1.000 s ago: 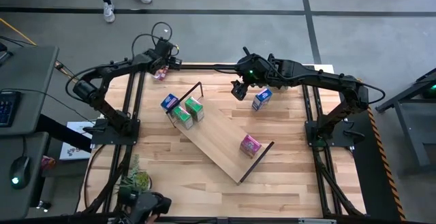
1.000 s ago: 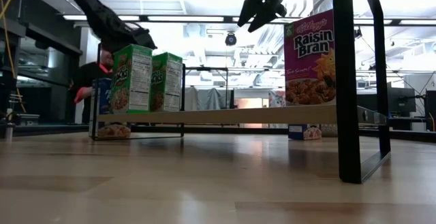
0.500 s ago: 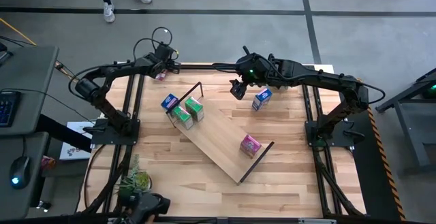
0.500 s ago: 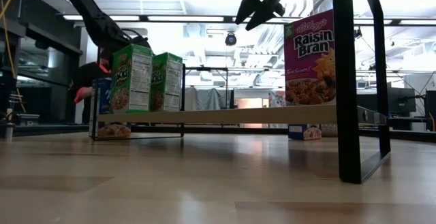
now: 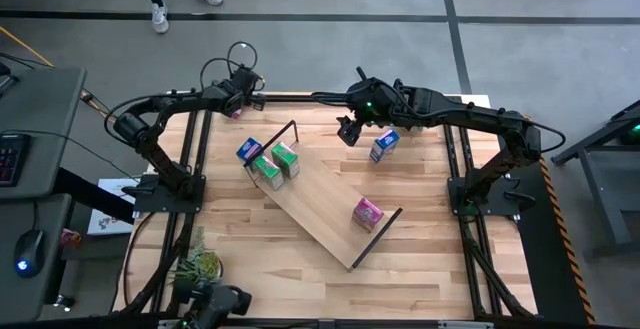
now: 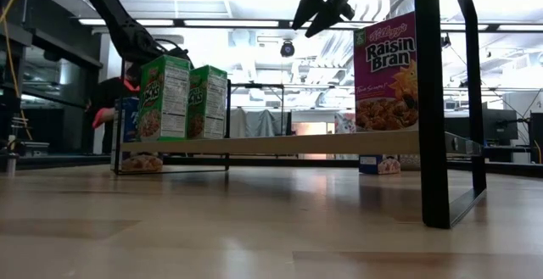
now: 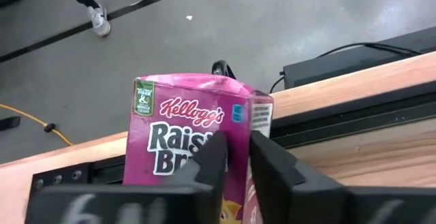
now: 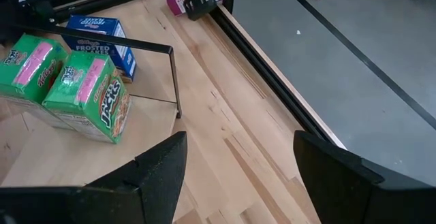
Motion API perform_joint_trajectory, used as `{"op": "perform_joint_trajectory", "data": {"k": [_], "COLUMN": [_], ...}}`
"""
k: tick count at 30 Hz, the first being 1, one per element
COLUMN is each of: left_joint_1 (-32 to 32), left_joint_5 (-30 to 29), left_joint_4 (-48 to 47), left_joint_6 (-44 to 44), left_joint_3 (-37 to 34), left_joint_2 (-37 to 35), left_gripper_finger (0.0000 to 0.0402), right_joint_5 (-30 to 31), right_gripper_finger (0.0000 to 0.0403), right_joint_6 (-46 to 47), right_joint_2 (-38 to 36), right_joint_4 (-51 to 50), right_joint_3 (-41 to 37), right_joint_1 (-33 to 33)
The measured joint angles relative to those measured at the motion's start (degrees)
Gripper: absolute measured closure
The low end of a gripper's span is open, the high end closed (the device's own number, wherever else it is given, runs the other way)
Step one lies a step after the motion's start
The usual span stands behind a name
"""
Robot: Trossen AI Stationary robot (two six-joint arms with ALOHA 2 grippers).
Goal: Stack cereal on shelf
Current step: Put the pink cereal box on the shelf
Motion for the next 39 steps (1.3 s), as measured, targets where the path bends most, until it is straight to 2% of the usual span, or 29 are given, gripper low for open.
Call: {"op": "perform_joint_trajectory", "data": {"k": [3,8,12,17,23,27,32,36,39], "left_joint_1": [-0.61,-0.74,-0.92,-2.31,-7.45,-15.23,-30.71,-45.73,-56.6], "left_joint_5": [-0.5,-0.32,0.12,-0.16,-0.07,2.51,2.76,5.91,8.71], "left_joint_4": [-0.07,-0.27,-1.35,-2.66,-3.35,-2.28,-0.31,1.46,6.61], "left_joint_6": [0.61,0.78,1.34,2.54,4.09,5.76,7.9,7.95,8.3], "left_joint_3": [-0.04,-0.09,-0.13,-0.13,-0.13,-0.13,-0.07,-0.02,-0.02], "left_joint_2": [0.0,-0.36,-3.39,-11.16,-24.93,-35.21,-43.9,-45.09,-42.0], "left_gripper_finger": [0.0391,0.0398,0.04,0.04,0.0401,0.0401,0.0401,0.0402,0.0401], "right_joint_5": [-0.03,-0.07,-0.1,-0.12,-0.02,0.26,0.55,1.92,2.73], "right_gripper_finger": [0.0141,0.0141,0.0141,0.0141,0.0141,0.0141,0.0141,0.0141,0.0141], "right_joint_6": [0.17,0.17,0.17,0.16,0.01,-2.56,-6.24,-7.74,-7.62], "right_joint_2": [0.0,0.0,0.0,0.0,0.0,0.0,-0.59,-2.69,-4.81], "right_joint_4": [0.0,0.02,0.02,0.05,0.11,0.09,0.04,0.05,0.06], "right_joint_3": [0.0,0.0,0.0,0.0,0.0,0.0,0.0,0.0,0.0], "right_joint_1": [0.01,0.0,0.01,0.01,-0.01,-0.03,-0.03,-0.03,-0.03]}}
